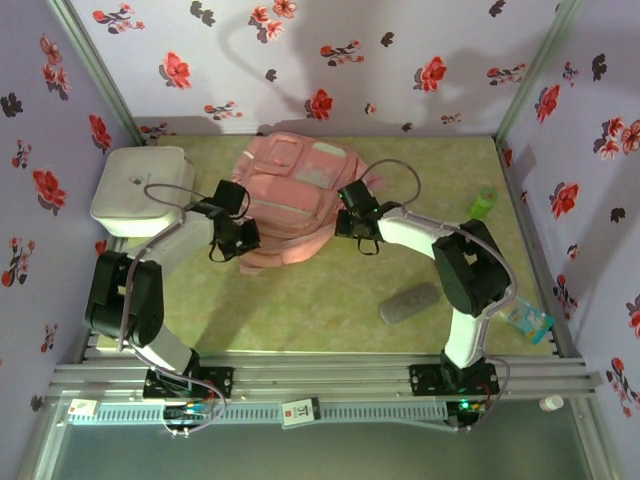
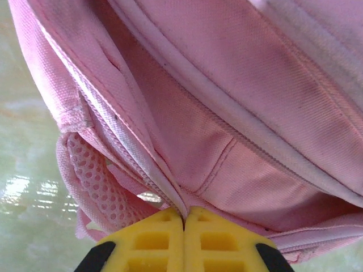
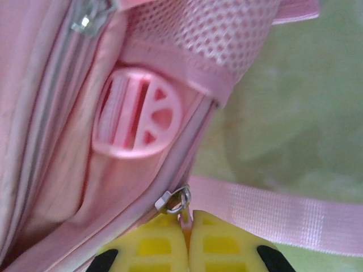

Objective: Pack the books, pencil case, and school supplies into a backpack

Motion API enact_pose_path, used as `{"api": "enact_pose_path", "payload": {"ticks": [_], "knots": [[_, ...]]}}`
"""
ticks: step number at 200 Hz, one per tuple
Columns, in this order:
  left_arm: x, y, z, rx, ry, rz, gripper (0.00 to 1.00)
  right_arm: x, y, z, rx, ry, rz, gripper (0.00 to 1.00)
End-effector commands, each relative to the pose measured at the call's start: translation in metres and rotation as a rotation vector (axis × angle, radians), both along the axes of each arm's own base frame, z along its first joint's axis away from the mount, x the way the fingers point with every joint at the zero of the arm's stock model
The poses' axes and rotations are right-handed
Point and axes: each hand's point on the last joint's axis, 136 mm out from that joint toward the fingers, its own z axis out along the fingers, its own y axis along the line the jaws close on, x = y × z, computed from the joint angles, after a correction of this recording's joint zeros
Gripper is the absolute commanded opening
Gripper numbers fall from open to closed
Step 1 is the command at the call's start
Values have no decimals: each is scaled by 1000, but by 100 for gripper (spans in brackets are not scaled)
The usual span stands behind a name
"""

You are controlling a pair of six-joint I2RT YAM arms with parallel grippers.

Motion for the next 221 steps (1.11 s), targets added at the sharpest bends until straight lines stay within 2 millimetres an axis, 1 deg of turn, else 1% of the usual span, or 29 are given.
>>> {"api": "enact_pose_path", "payload": {"ticks": [1,18,38,54,66,70,79,90,106,124,138,146,160,176,181,197,221], "knots": [[-42,18,-12,91,127,-56,0,15,-51,1,-130,1,-131,0],[-47,13,-10,81,128,-76,1,19,-57,1,-126,3,-147,1],[-48,4,-6,60,117,-100,2,23,-58,3,-118,4,-152,3],[-45,-4,3,47,87,-121,4,24,-56,7,-103,1,-144,5],[-42,-8,12,34,61,-130,6,23,-53,11,-84,-4,-136,11],[-41,-10,16,29,53,-136,8,22,-52,13,-75,-5,-128,13],[-38,-13,24,20,33,-149,16,19,-48,18,-46,-12,-111,21],[-34,-15,35,16,3,-169,23,16,-44,29,-6,-34,-95,29],[-28,-19,52,15,-50,-218,33,9,-44,43,36,-68,-88,43],[-16,-26,71,14,-132,-281,42,3,-49,59,72,-118,-109,56],[-4,-34,85,19,-212,-331,50,0,-53,67,91,-149,-132,62],[4,-39,92,28,-266,-364,57,-1,-55,70,98,-161,-143,65],[16,-50,103,58,-359,-424,67,-2,-57,73,107,-172,-162,69],[28,-66,113,104,-460,-512,76,-3,-61,74,114,-182,-182,73],[32,-69,115,128,-485,-535,78,-3,-61,74,115,-183,-187,74],[41,-82,113,198,-528,-620,83,-4,-63,73,122,-189,-203,76],[46,-99,98,307,-531,-770,85,-6,-67,72,132,-197,-225,79]]}}
